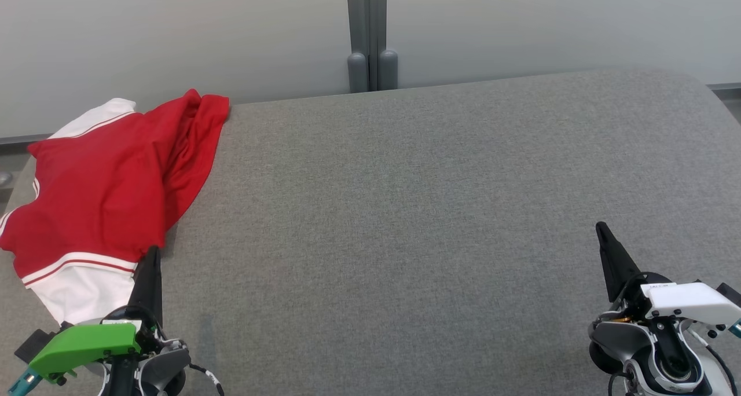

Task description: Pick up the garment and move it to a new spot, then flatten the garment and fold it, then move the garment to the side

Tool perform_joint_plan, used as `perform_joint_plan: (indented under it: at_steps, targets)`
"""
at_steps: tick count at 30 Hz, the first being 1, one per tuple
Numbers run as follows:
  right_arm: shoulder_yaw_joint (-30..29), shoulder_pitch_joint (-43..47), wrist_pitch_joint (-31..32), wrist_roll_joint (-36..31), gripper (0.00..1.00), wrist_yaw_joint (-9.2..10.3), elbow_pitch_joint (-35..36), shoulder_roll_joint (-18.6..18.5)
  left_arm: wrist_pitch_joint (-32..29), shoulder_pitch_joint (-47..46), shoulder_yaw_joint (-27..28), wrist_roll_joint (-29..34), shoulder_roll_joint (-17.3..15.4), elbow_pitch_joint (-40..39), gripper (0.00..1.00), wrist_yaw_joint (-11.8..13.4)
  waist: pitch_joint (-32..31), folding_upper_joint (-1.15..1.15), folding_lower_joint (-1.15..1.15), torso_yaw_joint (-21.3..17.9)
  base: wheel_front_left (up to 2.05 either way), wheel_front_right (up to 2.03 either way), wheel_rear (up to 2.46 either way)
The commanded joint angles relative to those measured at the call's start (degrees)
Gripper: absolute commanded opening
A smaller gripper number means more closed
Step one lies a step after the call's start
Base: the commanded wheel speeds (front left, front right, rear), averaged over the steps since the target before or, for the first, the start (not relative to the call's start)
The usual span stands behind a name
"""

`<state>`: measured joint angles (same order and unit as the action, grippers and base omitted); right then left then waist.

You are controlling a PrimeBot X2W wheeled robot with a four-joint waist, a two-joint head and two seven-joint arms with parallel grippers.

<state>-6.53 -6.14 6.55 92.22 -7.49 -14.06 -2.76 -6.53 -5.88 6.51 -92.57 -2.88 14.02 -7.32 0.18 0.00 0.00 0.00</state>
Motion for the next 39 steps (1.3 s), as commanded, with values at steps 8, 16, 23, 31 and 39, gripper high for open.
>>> perform_joint_plan:
  at_steps: [8,16,23,31,39]
  targets:
    - [0.07,-0.33,0.15,0.4,0.0,0.0,-0.05,-0.23,-0.13,-0.79,0.07,0.32,-0.04,0.07,0.0,-0.33,0.0,0.0,0.0,0.0,0.0,0.0,0.0]
    - [0.07,-0.33,0.15,0.4,0.0,0.0,-0.05,-0.23,-0.13,-0.79,0.07,0.32,-0.04,0.07,0.0,-0.33,0.0,0.0,0.0,0.0,0.0,0.0,0.0]
    - [0.07,-0.33,0.14,0.4,0.0,0.0,-0.05,-0.23,-0.13,-0.79,0.07,0.32,-0.04,0.07,0.0,-0.33,0.0,0.0,0.0,0.0,0.0,0.0,0.0]
    - [0.07,-0.33,0.14,0.4,0.0,0.0,-0.05,-0.23,-0.13,-0.79,0.07,0.32,-0.04,0.07,0.0,-0.33,0.0,0.0,0.0,0.0,0.0,0.0,0.0]
    - [0.11,1.05,-0.26,-0.13,1.0,0.01,-1.16,0.36,0.29,1.0,-0.35,0.04,0.31,1.22,1.0,0.1,0.01,0.0,0.0,0.0,0.0,0.0,0.0]
